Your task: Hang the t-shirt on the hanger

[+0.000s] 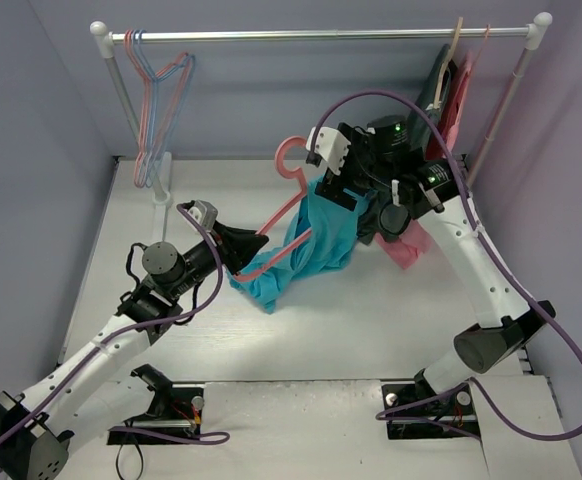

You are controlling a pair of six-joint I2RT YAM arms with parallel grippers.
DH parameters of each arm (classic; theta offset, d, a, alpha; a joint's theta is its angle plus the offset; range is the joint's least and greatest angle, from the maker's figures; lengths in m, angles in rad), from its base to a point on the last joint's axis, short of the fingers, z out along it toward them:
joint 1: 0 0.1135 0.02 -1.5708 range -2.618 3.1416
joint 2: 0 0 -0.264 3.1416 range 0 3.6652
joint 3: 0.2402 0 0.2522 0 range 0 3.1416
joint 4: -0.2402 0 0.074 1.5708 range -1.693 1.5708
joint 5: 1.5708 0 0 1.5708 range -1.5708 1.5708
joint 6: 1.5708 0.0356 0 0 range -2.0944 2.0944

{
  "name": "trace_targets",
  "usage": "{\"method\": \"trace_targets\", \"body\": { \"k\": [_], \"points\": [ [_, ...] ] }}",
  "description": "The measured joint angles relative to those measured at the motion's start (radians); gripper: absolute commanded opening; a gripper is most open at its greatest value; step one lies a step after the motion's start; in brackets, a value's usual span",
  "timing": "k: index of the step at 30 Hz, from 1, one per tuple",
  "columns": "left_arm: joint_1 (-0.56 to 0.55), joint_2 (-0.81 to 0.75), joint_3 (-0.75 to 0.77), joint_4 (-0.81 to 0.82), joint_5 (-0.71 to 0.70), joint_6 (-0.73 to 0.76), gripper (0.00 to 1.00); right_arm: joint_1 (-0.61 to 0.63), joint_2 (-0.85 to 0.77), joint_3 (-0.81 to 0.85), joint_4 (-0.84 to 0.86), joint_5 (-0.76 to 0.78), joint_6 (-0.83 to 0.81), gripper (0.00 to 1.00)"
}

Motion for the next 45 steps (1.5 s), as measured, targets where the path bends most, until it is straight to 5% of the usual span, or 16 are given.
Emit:
{"method": "trace_targets", "body": {
  "k": [19, 26, 32, 37, 40, 45],
  "points": [
    [0.000, 0.021, 0.063, -0.076, 0.072, 0.008, 0.00, 0.003, -0.069, -0.304, 0.257, -0.014, -0.115, 0.70],
    [0.000, 0.066, 0.124, -0.109, 0.118, 0.019, 0.00, 0.002, -0.139, -0.404, 0.366, -0.013, -0.140, 0.45],
    [0.002, 0.099, 0.180, -0.174, 0.146, 0.047, 0.00, 0.000, -0.187, -0.467, 0.390, -0.002, -0.196, 0.00],
    [0.002, 0.114, 0.251, -0.260, 0.136, 0.098, 0.00, 0.001, -0.214, -0.479, 0.397, 0.005, -0.212, 0.00],
    [0.000, 0.127, 0.326, -0.351, 0.096, 0.142, 0.34, 0.001, -0.242, -0.502, 0.424, 0.013, -0.214, 0.00],
    [0.001, 0.166, 0.494, -0.443, -0.101, 0.209, 0.62, 0.003, -0.276, -0.526, 0.426, 0.014, -0.194, 0.00]
  ]
}}
